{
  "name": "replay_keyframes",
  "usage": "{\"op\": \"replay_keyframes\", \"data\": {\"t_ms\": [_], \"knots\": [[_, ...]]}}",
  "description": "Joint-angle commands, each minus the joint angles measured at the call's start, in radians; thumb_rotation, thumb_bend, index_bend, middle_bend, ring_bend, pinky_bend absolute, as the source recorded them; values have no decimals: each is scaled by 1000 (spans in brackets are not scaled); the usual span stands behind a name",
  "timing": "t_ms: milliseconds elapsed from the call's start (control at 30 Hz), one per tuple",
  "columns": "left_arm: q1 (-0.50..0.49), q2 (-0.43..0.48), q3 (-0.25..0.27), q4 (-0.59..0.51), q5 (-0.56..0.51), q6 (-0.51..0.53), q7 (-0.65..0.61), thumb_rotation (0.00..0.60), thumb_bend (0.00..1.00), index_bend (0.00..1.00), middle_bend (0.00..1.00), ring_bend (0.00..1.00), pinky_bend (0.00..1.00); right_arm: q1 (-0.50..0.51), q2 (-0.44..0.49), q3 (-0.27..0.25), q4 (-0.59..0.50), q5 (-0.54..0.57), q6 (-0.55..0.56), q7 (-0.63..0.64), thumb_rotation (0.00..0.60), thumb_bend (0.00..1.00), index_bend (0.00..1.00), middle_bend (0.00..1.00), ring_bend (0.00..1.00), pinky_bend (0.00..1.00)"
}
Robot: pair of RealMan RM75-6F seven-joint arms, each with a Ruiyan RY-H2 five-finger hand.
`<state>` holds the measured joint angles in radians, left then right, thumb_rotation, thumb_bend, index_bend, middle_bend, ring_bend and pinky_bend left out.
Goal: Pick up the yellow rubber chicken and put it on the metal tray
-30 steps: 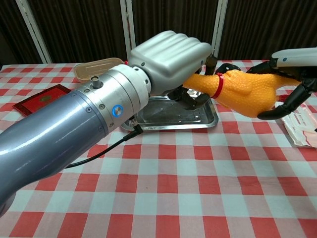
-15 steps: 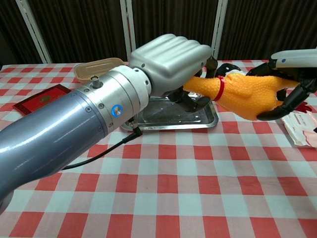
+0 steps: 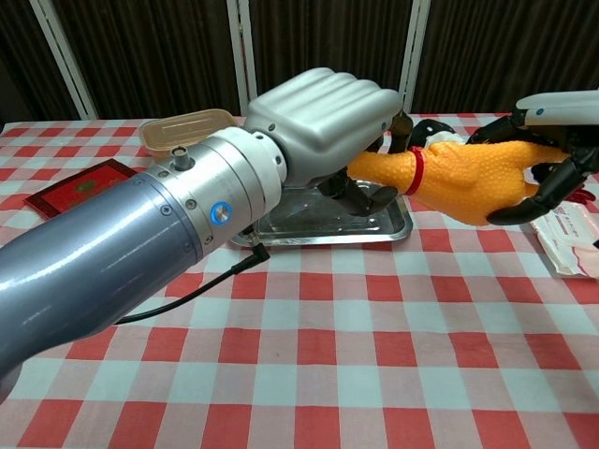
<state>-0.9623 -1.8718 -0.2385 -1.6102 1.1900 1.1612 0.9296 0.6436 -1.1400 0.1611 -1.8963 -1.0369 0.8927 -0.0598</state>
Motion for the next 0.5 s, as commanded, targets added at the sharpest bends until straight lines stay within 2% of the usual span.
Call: {"op": "replay_keyframes", "data": {"t_ms": [33,100,167,233,300,333,500], "knots": [[-1,-1,-2,4,-1,3,3,600,717,636,632,541,654,-3,20,-6,-9,-17,-22,22,600,806,642,553,546,587],[-2,-3,-4,9,-1,5,7,600,713,636,632,541,654,-4,29,-8,-10,-28,-33,38,600,713,460,447,425,494],[-4,-6,-6,13,-2,7,11,600,708,637,633,541,654,-5,42,-12,-12,-43,-53,58,600,581,198,303,270,390],[-5,-8,-9,18,-2,10,16,600,707,637,633,541,653,0,61,-20,-15,-59,-89,75,600,475,55,192,172,318],[-6,-11,-9,22,1,17,24,600,707,637,634,541,653,6,75,-26,-13,-68,-115,83,600,366,0,75,81,249],[-6,-14,-9,25,3,20,26,600,707,637,635,541,653,9,84,-29,-13,-74,-131,90,600,347,0,48,60,235],[-7,-22,-8,35,5,24,26,600,701,637,635,541,653,15,98,-30,-8,-90,-162,120,600,325,0,5,13,200]]}}
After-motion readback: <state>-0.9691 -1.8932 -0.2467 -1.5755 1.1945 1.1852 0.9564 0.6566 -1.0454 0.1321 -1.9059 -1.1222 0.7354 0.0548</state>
